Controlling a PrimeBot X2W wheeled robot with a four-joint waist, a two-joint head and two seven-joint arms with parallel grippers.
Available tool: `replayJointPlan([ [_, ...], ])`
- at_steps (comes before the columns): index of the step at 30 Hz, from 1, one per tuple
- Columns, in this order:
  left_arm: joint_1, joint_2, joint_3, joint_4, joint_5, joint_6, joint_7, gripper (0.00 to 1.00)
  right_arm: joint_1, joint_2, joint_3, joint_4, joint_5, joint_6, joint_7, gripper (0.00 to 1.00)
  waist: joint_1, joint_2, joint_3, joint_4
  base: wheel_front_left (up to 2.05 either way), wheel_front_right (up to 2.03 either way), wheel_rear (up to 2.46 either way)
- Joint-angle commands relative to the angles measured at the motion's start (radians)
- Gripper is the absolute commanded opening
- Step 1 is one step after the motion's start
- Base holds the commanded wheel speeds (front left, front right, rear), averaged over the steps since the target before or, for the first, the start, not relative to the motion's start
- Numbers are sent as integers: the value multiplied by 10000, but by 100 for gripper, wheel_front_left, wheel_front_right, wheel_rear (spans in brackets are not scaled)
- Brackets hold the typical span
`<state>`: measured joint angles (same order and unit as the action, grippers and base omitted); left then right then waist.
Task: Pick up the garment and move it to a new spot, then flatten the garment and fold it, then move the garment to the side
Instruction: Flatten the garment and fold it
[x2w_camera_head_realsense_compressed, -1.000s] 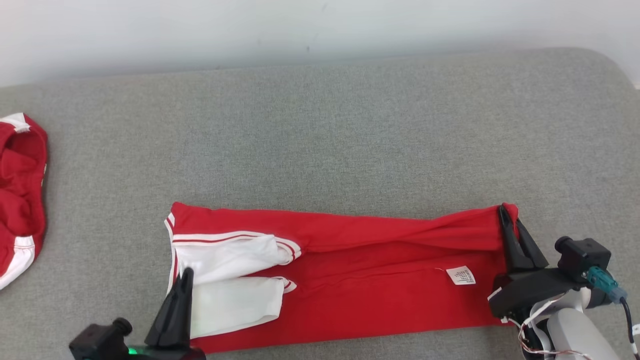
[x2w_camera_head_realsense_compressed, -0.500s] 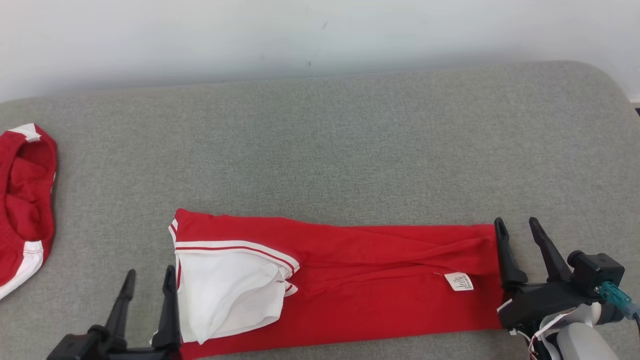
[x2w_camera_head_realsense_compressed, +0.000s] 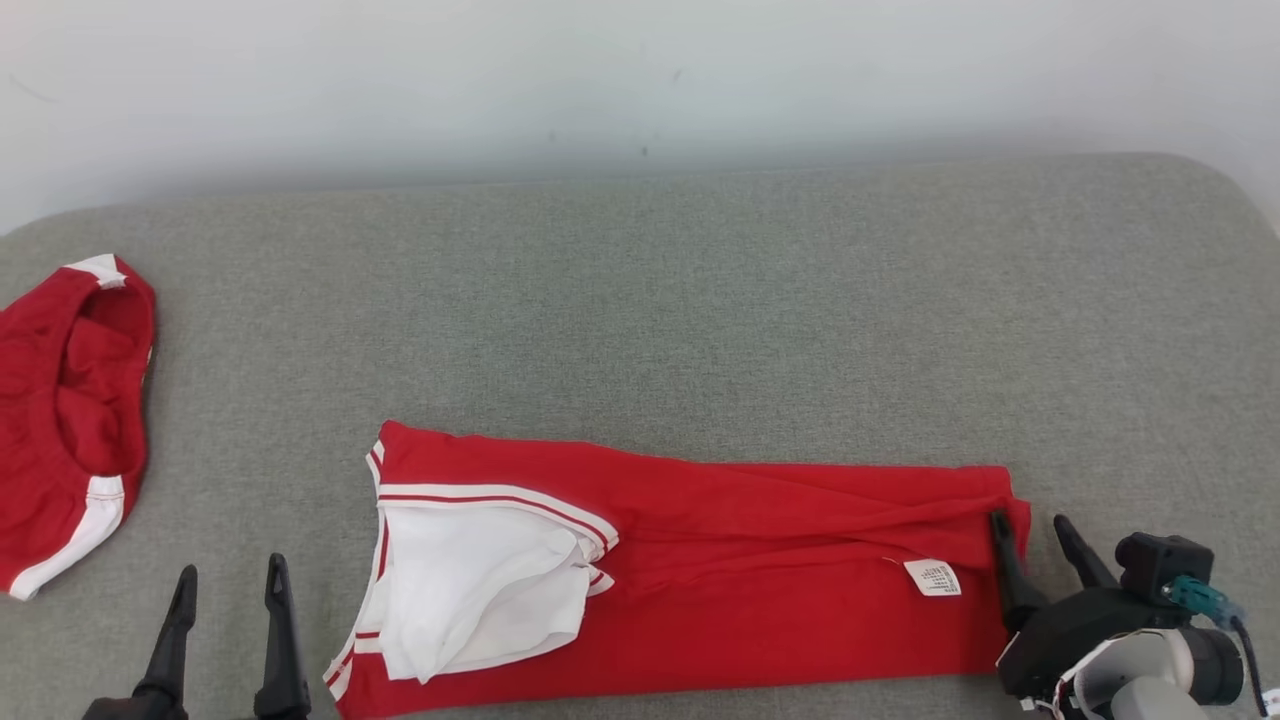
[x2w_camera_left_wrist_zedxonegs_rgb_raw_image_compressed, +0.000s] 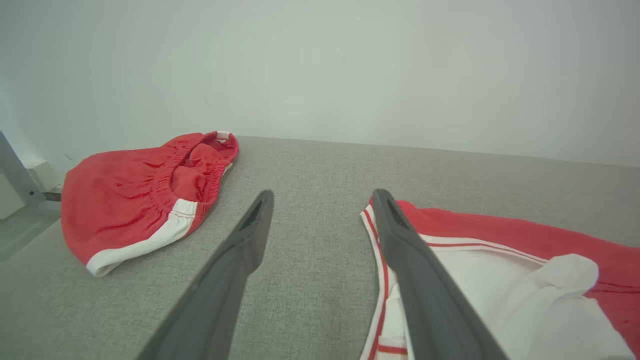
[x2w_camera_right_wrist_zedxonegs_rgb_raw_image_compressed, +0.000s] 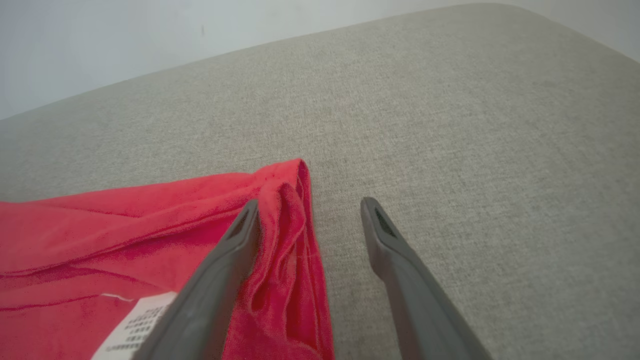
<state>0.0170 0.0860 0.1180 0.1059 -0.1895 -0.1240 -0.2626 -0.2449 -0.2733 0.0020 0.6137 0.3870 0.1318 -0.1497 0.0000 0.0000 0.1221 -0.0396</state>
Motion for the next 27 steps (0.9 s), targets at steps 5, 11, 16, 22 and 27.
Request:
replayJointPlan([
  [5, 105, -172, 120, 314, 481, -58, -31, 100, -292, 230, 347, 928, 191, -24, 255, 100, 0, 0, -61, 200, 0, 0, 0],
  [11, 208, -241, 193, 422, 619, -51, -31, 100, -310, 341, 1065, 1452, 784, -24, 751, 0, 0, 0, -166, 251, 0, 0, 0],
  [16, 278, -263, 302, 381, 671, -62, -31, 100, -663, -174, 1040, 1512, 1080, -26, 435, 0, 0, 0, -322, 173, 0, 0, 0],
  [22, 359, -291, 380, 332, 751, -66, -31, 100, -1094, -1009, 499, 1810, 1199, -26, 121, 0, 0, 0, -407, 90, 0, 0, 0],
  [27, 381, -306, 365, 291, 783, -56, -31, 100, -1616, -1797, -218, 2206, 856, -26, 36, 0, 0, 0, -400, 20, 0, 0, 0],
])
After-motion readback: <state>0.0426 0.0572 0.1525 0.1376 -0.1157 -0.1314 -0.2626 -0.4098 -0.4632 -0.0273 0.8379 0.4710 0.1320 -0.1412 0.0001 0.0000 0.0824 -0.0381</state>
